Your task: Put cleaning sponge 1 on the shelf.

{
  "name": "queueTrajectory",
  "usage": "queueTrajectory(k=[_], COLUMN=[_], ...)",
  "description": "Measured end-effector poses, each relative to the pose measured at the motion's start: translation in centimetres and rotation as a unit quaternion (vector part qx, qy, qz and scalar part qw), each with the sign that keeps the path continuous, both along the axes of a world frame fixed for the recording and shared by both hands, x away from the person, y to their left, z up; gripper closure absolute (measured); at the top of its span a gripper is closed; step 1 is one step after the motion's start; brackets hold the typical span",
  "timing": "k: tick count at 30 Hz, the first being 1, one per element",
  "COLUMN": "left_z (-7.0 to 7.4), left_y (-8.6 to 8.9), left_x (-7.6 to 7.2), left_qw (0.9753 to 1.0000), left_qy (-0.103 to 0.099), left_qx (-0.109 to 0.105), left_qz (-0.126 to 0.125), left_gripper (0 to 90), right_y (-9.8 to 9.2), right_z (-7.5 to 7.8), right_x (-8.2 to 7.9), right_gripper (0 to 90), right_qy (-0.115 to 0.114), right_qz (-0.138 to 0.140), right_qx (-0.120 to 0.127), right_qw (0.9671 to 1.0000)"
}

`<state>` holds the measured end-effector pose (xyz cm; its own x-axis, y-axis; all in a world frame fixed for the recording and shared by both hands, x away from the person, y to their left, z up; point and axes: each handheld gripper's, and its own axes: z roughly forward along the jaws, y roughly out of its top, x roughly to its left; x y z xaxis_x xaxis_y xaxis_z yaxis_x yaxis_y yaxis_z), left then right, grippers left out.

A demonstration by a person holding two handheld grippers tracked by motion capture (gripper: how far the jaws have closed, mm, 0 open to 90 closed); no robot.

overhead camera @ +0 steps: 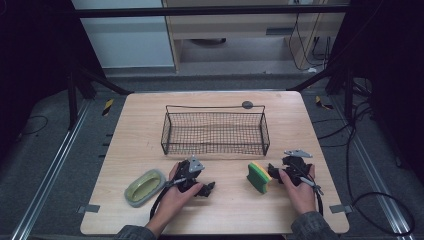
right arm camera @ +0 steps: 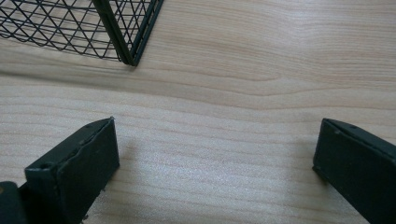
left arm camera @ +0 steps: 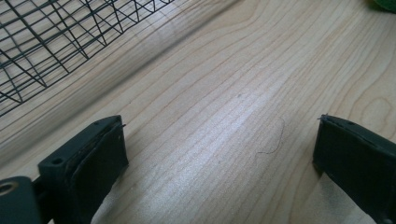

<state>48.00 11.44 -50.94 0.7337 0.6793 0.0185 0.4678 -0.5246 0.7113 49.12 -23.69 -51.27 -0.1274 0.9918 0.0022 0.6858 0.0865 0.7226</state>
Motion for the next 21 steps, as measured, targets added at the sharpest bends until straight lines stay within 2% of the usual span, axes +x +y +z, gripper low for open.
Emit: queueTrajectory(k=[5, 9, 11, 13, 14, 15, 16, 17, 19, 21], left_z=[0.1, 0.7, 2.1, 3.0, 3.0, 3.7, 4.1, 4.1, 5.1, 5.7], left_y=[0.1, 0.4, 0.7, 1.2, 1.2, 1.8, 2.2, 2.2, 3.1, 3.5], left_x=[0.0, -0.3, -1.2, -1.6, -1.6, -1.5, -1.5, -1.5, -1.3, -1.0], left_qw=[0.9999, 0.9998, 0.9994, 0.9994, 0.9994, 0.9992, 0.9989, 0.9989, 0.9986, 0.9991], left_qy=[0.005, 0.008, -0.008, -0.017, -0.017, -0.018, -0.023, -0.023, -0.033, -0.031], left_qx=[0.004, 0.0, 0.006, -0.007, -0.007, -0.022, -0.026, -0.026, -0.03, -0.022], left_qz=[-0.012, -0.018, -0.034, -0.031, -0.031, -0.028, -0.03, -0.03, -0.026, -0.019], left_gripper=[1.0, 4.7, 4.8, 4.8, 4.9, 5.0, 5.1, 5.1, 5.1, 5.1], right_y=[0.0, -0.2, -0.4, -0.6, -0.6, -0.7, -0.8, -0.8, -0.8, -0.8], right_z=[0.0, 0.0, 0.0, 0.0, 0.0, 0.0, 0.0, 0.0, 0.0, 0.0], right_x=[0.0, 0.0, -0.1, -0.2, -0.2, -0.3, -0.3, -0.3, -0.4, -0.4], right_gripper=[0.5, 0.4, 0.4, 0.5, 0.5, 0.5, 0.5, 0.5, 0.4, 0.5], right_qy=[0.001, 0.0, 0.001, 0.0, 0.0, 0.0, 0.0, 0.0, 0.001, 0.001], right_qz=[0.003, 0.011, 0.027, 0.036, 0.038, 0.041, 0.045, 0.045, 0.045, 0.045], right_qx=[0.003, 0.0, 0.001, 0.001, 0.0, -0.001, -0.001, -0.001, 0.002, 0.002], right_qw=[1.0, 0.9999, 0.9996, 0.9994, 0.9993, 0.9991, 0.999, 0.999, 0.999, 0.999])
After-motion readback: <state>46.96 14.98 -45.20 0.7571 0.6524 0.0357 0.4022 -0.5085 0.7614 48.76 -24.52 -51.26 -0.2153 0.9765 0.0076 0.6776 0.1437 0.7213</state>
